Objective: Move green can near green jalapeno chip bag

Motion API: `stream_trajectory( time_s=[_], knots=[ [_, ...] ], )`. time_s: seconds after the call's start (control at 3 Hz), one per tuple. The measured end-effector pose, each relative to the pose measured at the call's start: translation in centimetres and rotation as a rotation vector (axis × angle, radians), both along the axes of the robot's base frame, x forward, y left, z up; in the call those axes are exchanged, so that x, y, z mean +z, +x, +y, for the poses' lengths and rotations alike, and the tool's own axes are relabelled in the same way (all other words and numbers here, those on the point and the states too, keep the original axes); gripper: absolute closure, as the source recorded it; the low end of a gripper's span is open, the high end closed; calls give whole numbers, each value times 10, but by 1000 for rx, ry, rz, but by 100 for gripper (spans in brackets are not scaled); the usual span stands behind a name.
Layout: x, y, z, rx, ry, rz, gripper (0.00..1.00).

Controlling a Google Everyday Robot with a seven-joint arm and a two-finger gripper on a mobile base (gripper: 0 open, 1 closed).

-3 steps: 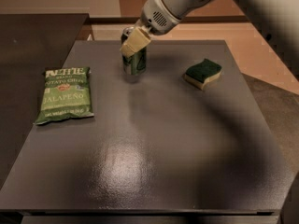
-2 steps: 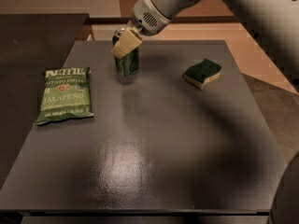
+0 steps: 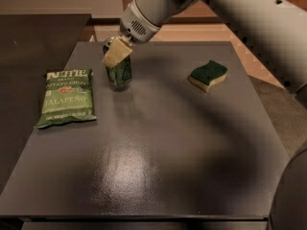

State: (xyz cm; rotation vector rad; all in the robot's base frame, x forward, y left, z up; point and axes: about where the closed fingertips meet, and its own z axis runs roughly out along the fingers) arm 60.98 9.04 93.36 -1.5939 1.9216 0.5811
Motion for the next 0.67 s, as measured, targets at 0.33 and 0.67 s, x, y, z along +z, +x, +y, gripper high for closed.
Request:
stream_trajectory(
  time_s=[0.33,0.67],
  knots=[
    [-5,-6,11,10,21,-12,100],
    [-13,-9,20,17,38,-21,82]
  ],
)
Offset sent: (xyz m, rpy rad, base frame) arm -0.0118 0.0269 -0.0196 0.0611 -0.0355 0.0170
